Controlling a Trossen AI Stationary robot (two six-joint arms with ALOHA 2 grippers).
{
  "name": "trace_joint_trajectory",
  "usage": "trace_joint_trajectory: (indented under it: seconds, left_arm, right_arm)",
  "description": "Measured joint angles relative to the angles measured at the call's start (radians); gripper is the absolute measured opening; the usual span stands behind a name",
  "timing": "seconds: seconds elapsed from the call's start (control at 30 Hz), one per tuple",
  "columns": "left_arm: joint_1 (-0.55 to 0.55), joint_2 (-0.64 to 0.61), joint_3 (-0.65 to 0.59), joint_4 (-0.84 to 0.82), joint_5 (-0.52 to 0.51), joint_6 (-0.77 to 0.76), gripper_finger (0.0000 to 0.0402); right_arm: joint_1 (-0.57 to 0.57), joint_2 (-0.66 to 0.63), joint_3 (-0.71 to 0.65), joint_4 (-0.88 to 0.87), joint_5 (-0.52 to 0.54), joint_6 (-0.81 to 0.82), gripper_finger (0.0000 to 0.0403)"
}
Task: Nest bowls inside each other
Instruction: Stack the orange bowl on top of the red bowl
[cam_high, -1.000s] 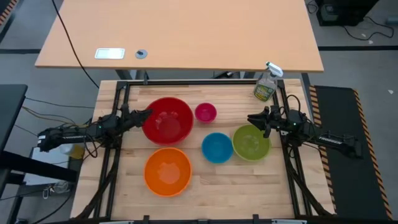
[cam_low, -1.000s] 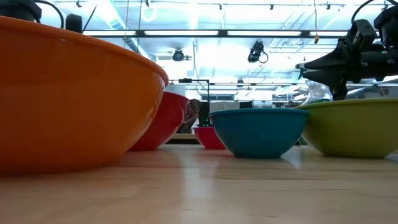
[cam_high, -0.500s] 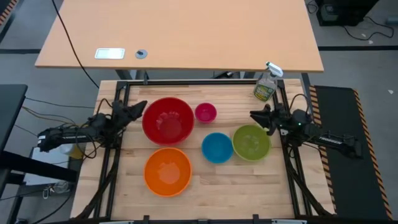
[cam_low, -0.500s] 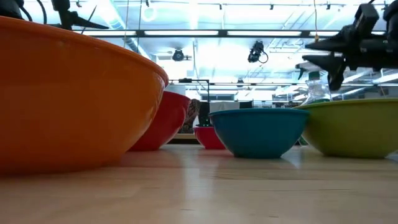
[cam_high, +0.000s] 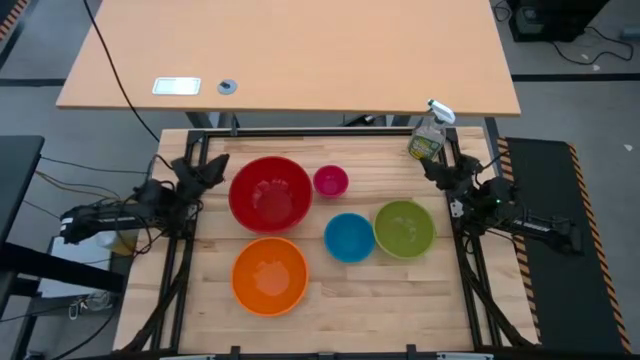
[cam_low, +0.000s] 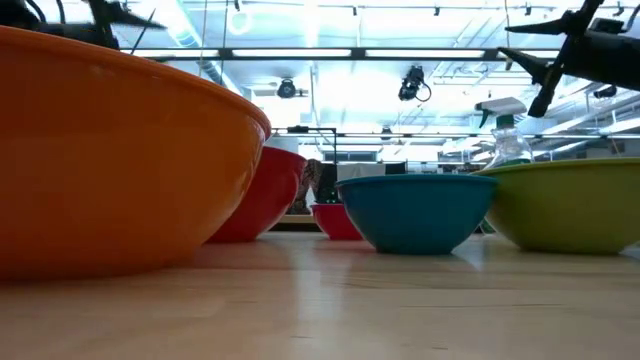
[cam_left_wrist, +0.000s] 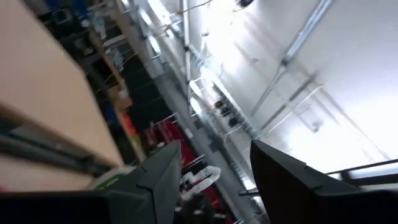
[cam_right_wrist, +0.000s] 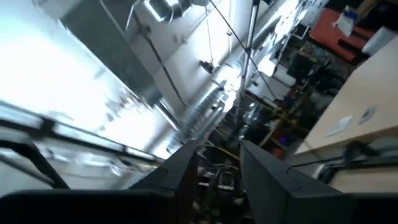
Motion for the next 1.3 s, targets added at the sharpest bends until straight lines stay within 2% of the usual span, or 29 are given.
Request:
trace_joint_trajectory:
  seconds: [0.13, 0.23, 0.43, 0.57, 0.73, 1.0, 1.13, 1.3]
  left_arm:
    - [0.0, 0.001, 0.073, -0.04, 0.018, 0.075, 0.0194]
    - [0.0, 0.001, 0.149, -0.167, 0.042, 0.119, 0.0194]
    - [0.0, 0.038, 0.389, -0.78, 0.066, 0.121, 0.0194]
    - [0.0, 0.092, 0.519, -1.038, 0.066, 0.124, 0.0194]
    - [0.0, 0.157, 0.615, -1.186, 0.067, 0.124, 0.0194]
    - [0.0, 0.271, 0.753, -1.391, 0.096, 0.123, 0.0204]
    - [0.0, 0.326, 0.794, -1.477, 0.16, 0.147, 0.0228]
    - [0.0, 0.36, 0.802, -1.485, 0.207, 0.195, 0.0244]
  right_arm:
    - [0.0, 0.008, 0.001, -0.004, -0.005, 0.086, 0.013]
    - [0.012, 0.047, 0.042, -0.083, -0.047, 0.09, 0.013]
    - [0.052, 0.244, 0.227, -0.309, 0.024, -0.005, 0.013]
    - [0.071, 0.432, 0.365, -0.375, 0.014, -0.056, 0.013]
    - [0.112, 0.679, 0.559, -0.596, -0.029, -0.116, 0.013]
    - [0.219, 1.01, 0.951, -1.155, -0.064, -0.257, 0.013]
    - [0.281, 1.157, 1.105, -1.212, -0.089, -0.349, 0.013]
    - [0.362, 1.374, 1.293, -1.201, -0.091, -0.375, 0.0131]
